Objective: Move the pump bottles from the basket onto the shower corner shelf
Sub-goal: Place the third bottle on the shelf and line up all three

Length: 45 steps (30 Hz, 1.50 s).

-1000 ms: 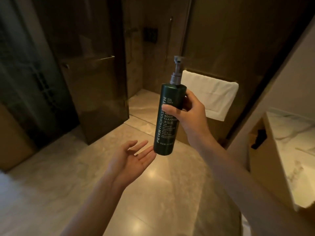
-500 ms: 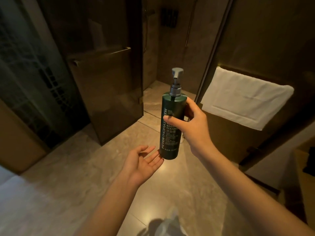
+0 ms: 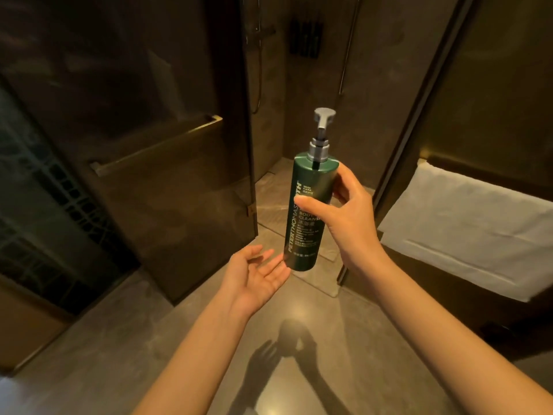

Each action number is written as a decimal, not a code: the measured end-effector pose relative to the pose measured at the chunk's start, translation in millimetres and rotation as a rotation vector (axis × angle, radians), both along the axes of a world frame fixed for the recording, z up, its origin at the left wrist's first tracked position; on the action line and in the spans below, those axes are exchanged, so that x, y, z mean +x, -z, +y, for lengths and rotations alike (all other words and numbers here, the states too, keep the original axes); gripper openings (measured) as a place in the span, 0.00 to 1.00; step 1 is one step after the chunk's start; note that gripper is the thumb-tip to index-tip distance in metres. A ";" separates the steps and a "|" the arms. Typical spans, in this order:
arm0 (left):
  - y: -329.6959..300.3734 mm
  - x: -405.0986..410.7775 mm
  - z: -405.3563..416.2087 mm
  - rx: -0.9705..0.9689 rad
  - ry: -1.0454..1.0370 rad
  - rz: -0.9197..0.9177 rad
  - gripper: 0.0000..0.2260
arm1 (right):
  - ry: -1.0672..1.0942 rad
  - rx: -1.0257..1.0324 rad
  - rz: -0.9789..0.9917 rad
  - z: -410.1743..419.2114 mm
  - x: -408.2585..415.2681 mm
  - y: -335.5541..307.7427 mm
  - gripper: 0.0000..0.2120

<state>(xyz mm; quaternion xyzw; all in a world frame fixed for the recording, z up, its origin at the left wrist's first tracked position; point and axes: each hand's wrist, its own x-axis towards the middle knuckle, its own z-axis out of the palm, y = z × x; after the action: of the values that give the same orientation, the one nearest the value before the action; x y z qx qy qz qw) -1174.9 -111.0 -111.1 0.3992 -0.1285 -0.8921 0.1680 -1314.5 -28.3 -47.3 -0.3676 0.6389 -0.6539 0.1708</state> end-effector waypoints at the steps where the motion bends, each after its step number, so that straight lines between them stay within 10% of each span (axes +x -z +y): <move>1: 3.8 -12.6 -13.7 0.009 0.006 -0.001 0.17 | -0.006 0.011 0.001 -14.9 -11.2 4.0 0.32; 25: 34.8 -359.1 -406.3 -0.032 0.263 -0.039 0.11 | 0.283 0.038 -0.041 -377.1 -321.8 24.5 0.28; 45: 4.4 -711.9 -642.3 -0.032 0.058 -0.049 0.15 | 0.133 -0.001 0.014 -637.9 -686.4 3.4 0.32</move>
<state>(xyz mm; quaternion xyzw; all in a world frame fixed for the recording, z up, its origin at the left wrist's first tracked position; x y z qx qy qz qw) -1886.9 -753.3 -115.6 0.4143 -0.1583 -0.8844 0.1453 -2000.9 -666.3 -50.7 -0.3288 0.6629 -0.6614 0.1222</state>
